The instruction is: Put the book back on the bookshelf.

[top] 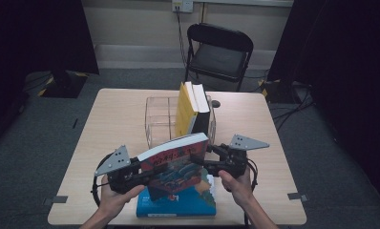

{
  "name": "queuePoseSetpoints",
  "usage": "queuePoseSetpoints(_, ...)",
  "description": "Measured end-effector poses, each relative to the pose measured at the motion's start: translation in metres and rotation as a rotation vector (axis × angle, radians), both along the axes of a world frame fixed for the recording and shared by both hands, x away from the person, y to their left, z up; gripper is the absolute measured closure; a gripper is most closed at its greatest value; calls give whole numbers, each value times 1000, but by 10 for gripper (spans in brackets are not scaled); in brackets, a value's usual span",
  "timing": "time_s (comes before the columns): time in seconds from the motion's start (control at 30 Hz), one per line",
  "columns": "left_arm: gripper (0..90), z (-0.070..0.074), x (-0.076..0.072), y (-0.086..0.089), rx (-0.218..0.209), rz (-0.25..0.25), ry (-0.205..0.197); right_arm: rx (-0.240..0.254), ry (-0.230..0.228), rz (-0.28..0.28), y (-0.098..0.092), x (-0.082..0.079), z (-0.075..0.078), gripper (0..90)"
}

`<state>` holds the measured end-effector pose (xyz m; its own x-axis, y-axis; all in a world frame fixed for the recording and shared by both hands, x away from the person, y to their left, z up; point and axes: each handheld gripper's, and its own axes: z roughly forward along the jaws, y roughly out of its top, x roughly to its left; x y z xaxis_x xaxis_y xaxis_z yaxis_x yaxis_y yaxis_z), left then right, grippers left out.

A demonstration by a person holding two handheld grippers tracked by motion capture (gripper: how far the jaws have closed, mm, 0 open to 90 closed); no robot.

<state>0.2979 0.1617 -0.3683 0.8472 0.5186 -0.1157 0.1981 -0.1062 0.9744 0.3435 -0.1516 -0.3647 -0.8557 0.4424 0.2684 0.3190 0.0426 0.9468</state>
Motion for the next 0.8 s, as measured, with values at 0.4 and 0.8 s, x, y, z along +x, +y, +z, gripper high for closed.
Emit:
queuePoseSetpoints(0.4,617,-5,5,-16,-15,21,-5,-8,1,15,-3,-5,1,471)
queuePoseSetpoints(0.8,733,-8,3,-19,-14,34,3,-7,13,3,-2,0,0,450)
